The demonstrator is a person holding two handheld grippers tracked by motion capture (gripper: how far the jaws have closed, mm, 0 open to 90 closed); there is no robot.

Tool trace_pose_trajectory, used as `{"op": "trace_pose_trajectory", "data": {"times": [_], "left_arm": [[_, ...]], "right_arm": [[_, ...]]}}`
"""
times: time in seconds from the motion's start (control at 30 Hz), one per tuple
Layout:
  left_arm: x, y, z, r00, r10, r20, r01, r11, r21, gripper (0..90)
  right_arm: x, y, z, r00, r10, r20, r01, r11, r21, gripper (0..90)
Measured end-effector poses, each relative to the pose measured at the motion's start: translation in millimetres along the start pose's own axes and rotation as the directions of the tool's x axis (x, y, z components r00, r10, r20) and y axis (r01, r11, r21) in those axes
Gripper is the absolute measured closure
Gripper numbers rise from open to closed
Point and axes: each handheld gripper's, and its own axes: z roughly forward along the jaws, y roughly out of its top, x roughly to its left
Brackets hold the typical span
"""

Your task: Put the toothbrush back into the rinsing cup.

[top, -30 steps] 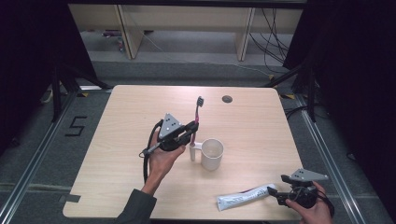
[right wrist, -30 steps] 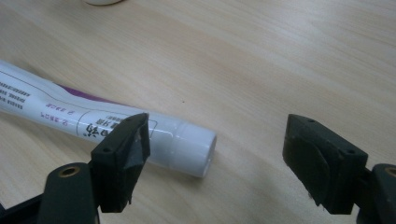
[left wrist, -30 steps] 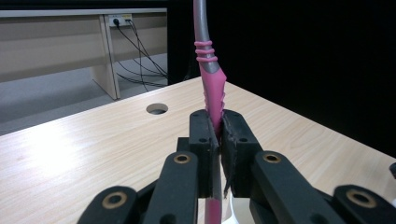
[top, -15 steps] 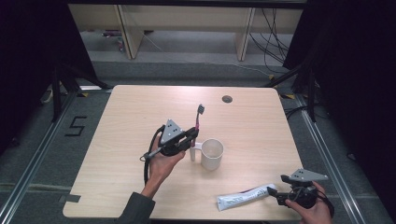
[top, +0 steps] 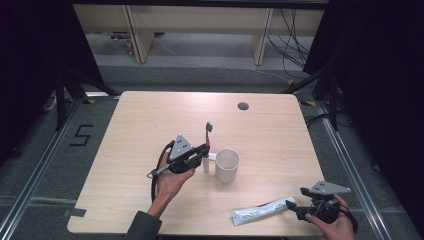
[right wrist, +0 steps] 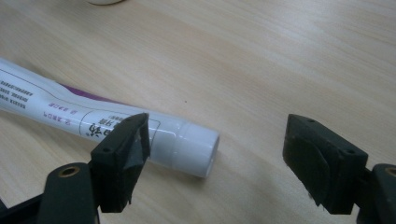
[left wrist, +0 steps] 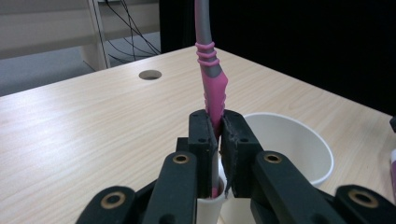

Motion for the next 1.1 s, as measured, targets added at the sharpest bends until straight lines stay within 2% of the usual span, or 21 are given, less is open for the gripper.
{"op": "trace_pose_trajectory", "data": {"times": [0.07, 0.1, 0.13, 0.17, 0.4, 0.43, 0.47, 0.53, 0.57, 0.6, 0.67, 0.7, 0.73, 0.83, 0.87, 0.97, 1.03, 1.1], "left_arm": [[0.7, -1.1, 0.0, 1.0000, 0.002, 0.003, -0.002, 1.0000, 0.001, 82.4], [0.9, -2.9, -0.3, 1.0000, 0.003, 0.001, -0.003, 0.9999, 0.010, 82.5], [0.9, -2.9, -0.3, 1.0000, 0.003, 0.001, -0.003, 0.9999, 0.010, 82.4], [0.9, -4.9, 0.3, 1.0000, 0.000, 0.004, 0.000, 0.9999, 0.011, 82.4], [1.2, -9.1, 0.2, 1.0000, 0.008, -0.001, -0.008, 0.9996, 0.025, 81.6], [1.1, -9.9, 0.3, 1.0000, 0.006, 0.000, -0.006, 0.9995, 0.030, 81.5], [0.8, -10.3, 0.4, 1.0000, 0.003, 0.000, -0.003, 0.9995, 0.031, 81.4], [0.7, -10.7, 0.5, 1.0000, 0.003, 0.001, -0.003, 0.9995, 0.032, 80.0], [0.5, -11.0, 0.3, 1.0000, 0.005, 0.000, -0.005, 0.9993, 0.036, 80.0], [0.6, -11.4, 0.8, 1.0000, 0.007, 0.002, -0.007, 0.9994, 0.033, 79.2], [0.0, -12.3, 0.9, 1.0000, 0.005, -0.002, -0.005, 0.9997, 0.025, 75.4], [-0.1, -11.9, -0.2, 0.9998, 0.003, -0.021, -0.002, 0.9995, 0.032, 69.1], [0.2, -11.6, -0.5, 0.9996, -0.007, -0.027, 0.008, 0.9997, 0.024, 63.7], [1.4, -10.3, -2.9, 0.9996, -0.015, -0.023, 0.016, 0.9998, 0.015, 61.2], [1.5, -8.8, -4.7, 0.9995, -0.016, -0.027, 0.016, 0.9998, 0.008, 56.7], [1.7, -6.6, -7.4, 0.9993, -0.021, -0.032, 0.021, 0.9996, 0.018, 51.3], [2.0, -4.7, -10.4, 0.9989, -0.027, -0.040, 0.027, 0.9996, 0.005, 49.9], [1.6, -3.0, -12.9, 0.9987, -0.029, -0.043, 0.029, 0.9995, 0.012, 47.6]], "right_arm": [[0.0, 0.0, 0.0, 1.0000, 0.001, 0.000, -0.001, 1.000, 0.001, 24.0], [-2.3, 0.3, 0.1, 0.9996, -0.028, 0.009, 0.028, 1.000, -0.008, 24.0], [-2.1, 0.3, 0.1, 0.9996, -0.028, 0.009, 0.028, 1.000, -0.007, 24.0], [0.3, 0.1, -0.1, 1.0000, 0.003, -0.002, -0.003, 1.000, 0.000, 24.1], [0.2, 0.0, -0.1, 1.0000, 0.003, -0.001, -0.003, 1.000, 0.002, 24.0], [-1.7, 0.4, -0.1, 0.9996, -0.027, 0.006, 0.027, 1.000, -0.007, 24.0], [-1.8, 0.4, 0.0, 0.9996, -0.027, 0.006, 0.027, 1.000, -0.008, 24.0], [-1.8, 0.4, 0.0, 0.9996, -0.027, 0.006, 0.027, 1.000, -0.008, 24.0], [0.4, 0.1, -0.2, 1.0000, 0.004, -0.003, -0.004, 1.000, 0.001, 24.1], [0.1, 0.0, -0.1, 1.0000, 0.002, 0.000, -0.002, 1.000, 0.002, 24.0], [0.3, 0.0, -0.1, 1.0000, 0.003, -0.003, -0.003, 1.000, 0.001, 24.0], [-1.6, 0.5, -0.2, 0.9997, -0.025, 0.006, 0.025, 1.000, -0.006, 24.0], [-1.8, 0.4, 0.2, 0.9996, -0.028, 0.006, 0.028, 1.000, -0.008, 24.1], [-1.6, 0.2, 0.6, 0.9997, -0.026, 0.005, 0.026, 1.000, -0.011, 24.0], [-1.6, 0.2, 0.5, 0.9997, -0.026, 0.006, 0.026, 1.000, -0.012, 24.0], [-1.8, 0.2, 0.8, 0.9996, -0.026, 0.005, 0.026, 1.000, -0.011, 24.1], [-1.4, 0.3, 0.5, 0.9997, -0.023, 0.005, 0.023, 1.000, -0.011, 24.0], [-1.5, 0.3, 0.6, 0.9996, -0.026, 0.009, 0.026, 1.000, -0.012, 24.1]]}}
